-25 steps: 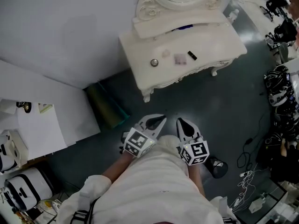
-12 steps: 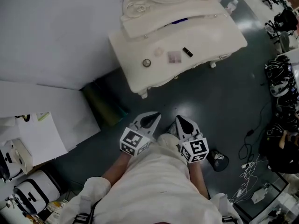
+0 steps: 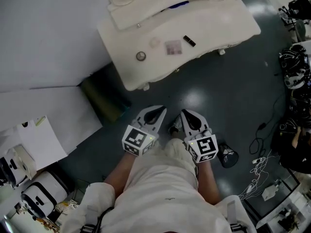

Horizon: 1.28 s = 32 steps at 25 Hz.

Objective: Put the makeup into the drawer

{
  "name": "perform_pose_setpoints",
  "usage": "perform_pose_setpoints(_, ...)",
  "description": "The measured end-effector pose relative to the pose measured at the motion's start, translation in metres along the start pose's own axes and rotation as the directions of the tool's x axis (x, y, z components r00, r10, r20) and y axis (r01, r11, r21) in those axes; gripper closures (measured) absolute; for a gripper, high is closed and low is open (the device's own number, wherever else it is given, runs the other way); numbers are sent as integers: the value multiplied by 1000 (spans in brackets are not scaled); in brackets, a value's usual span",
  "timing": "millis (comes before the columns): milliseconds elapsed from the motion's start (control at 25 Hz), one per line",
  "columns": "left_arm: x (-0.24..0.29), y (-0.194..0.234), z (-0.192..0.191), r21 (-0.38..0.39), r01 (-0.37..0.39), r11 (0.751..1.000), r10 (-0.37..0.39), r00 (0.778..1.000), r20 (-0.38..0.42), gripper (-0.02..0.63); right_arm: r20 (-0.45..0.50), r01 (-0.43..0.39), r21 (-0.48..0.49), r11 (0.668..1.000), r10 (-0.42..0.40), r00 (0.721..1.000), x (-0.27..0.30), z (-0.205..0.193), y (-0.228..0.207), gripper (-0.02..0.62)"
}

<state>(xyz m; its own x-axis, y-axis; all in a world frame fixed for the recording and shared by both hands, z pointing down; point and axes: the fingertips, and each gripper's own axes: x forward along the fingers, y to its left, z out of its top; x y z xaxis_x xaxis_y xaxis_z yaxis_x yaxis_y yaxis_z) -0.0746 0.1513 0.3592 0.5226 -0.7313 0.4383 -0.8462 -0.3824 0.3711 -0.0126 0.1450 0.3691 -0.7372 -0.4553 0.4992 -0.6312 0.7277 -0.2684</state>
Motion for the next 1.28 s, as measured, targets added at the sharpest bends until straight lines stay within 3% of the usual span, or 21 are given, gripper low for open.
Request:
perform_pose_setpoints(760,73,45,-79,7,7,1000,-7,998,-70,597,-46,4,25,1000,-3,999,62,-88,-52,581)
perform_pose_setpoints(1080,97,61,-106,46,27,999,-24,998,-64,597,-37,1,9,1000,-1,999,91,-114,-64,580)
perform_pose_setpoints(1280,112,71,-121,37,32,999,-30,998,-57,597,-36,25,-18,1000,-26,999,111,-129,-80,544)
